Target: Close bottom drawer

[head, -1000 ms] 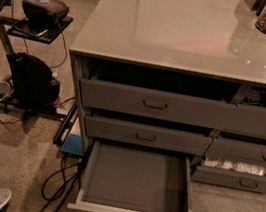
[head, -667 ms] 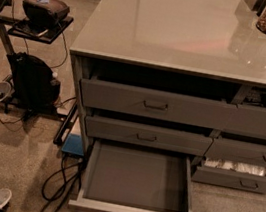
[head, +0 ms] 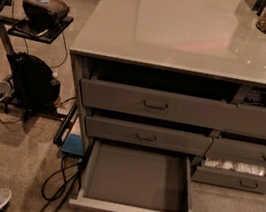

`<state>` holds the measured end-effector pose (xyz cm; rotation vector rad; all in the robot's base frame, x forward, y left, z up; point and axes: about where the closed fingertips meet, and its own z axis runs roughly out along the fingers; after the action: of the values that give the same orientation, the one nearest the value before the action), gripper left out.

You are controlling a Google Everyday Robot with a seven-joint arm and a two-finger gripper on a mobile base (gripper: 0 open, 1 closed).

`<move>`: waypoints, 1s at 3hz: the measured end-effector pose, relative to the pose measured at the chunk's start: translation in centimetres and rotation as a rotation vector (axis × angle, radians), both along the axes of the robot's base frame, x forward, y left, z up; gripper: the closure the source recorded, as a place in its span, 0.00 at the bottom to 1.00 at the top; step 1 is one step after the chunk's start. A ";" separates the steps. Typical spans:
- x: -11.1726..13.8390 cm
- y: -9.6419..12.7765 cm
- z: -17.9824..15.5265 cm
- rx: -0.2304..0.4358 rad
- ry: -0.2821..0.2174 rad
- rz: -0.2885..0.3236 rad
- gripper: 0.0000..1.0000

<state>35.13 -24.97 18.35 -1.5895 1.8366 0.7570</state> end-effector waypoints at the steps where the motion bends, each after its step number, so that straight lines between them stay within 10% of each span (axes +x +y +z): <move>1: 2.0 1.4 -0.2 0.046 -0.028 0.018 0.00; 3: 7.0 2.9 -1.4 0.105 -0.027 -0.019 0.00</move>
Offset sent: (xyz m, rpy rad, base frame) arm 0.1095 0.0180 -0.0177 0.1231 -0.0588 -0.0422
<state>42.15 -22.06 16.98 -1.5064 1.7608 0.8068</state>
